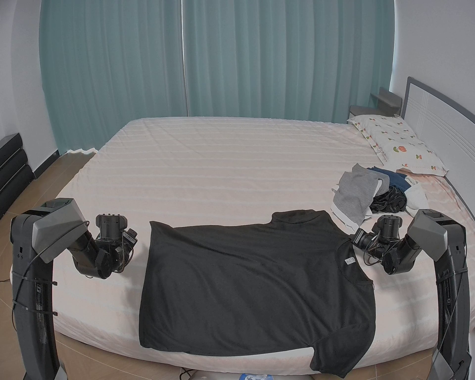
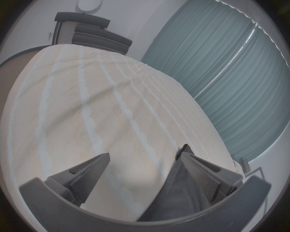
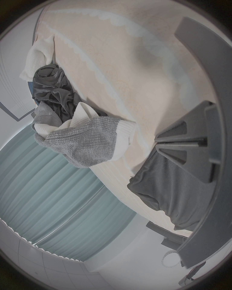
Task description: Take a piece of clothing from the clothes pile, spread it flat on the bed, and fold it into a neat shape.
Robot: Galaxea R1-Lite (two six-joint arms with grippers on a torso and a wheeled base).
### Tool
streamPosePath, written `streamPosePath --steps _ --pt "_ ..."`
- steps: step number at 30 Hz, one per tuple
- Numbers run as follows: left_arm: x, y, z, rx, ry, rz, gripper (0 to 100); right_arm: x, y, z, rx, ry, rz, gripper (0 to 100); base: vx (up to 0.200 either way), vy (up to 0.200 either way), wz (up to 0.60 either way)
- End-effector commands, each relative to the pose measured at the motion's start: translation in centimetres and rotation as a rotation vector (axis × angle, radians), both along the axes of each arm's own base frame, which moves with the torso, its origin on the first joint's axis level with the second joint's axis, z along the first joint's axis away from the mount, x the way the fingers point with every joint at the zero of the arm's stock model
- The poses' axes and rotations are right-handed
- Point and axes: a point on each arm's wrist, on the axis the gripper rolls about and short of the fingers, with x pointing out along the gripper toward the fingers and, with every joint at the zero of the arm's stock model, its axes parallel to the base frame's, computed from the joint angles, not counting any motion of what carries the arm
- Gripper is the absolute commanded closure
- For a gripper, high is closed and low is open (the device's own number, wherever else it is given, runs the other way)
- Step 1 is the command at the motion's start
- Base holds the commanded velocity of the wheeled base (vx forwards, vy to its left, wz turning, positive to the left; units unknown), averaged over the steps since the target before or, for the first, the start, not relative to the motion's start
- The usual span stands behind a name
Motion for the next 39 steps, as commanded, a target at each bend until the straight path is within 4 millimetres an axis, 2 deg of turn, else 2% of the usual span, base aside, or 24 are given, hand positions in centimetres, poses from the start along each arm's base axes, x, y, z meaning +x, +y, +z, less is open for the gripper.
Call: streamPosePath --steps 1,7,11,15,19,22,37,38,39 --pt "-1.4 0.0 1.6 -0.047 -0.008 -0.007 0 0.0 -0.2 0.5 0.002 -0.008 -0.006 100 0.0 0.0 0.0" --pt "-3.0 -0.3 1.4 -0.074 0.0 -0.022 0 -0.1 -0.3 1.1 0.0 -0.018 -0.014 100 0.0 0.0 0.0" --pt "-4.5 -0.6 0.7 -0.075 -0.011 -0.031 0 -0.2 -1.2 1.2 0.005 -0.017 -0.038 100 0.0 0.0 0.0" --pt "-5.2 -0.6 0.6 -0.075 -0.012 -0.031 0 -0.4 -1.3 0.8 0.011 -0.009 -0.045 100 0.0 0.0 0.0" --pt "-6.3 -0.6 0.4 -0.076 0.0 -0.035 0 -0.5 -2.0 1.5 0.013 -0.018 -0.068 100 0.0 0.0 0.0" --pt "-6.6 -0.8 0.2 -0.081 -0.001 -0.044 0 -0.4 -2.0 2.0 0.035 -0.025 -0.084 100 0.0 0.0 0.0" --pt "-7.5 -1.6 -0.4 -0.096 0.025 -0.07 0 -0.5 -2.5 1.4 0.043 -0.022 -0.112 100 0.0 0.0 0.0" --pt "-7.7 -1.7 -0.3 -0.102 0.027 -0.084 0 -0.5 -2.4 1.4 0.045 -0.021 -0.111 0 0.0 0.0 0.0" --pt "-8.0 -1.9 -0.3 -0.108 0.026 -0.097 0 -0.5 -2.4 1.4 0.045 -0.022 -0.109 0 0.0 0.0 0.0"
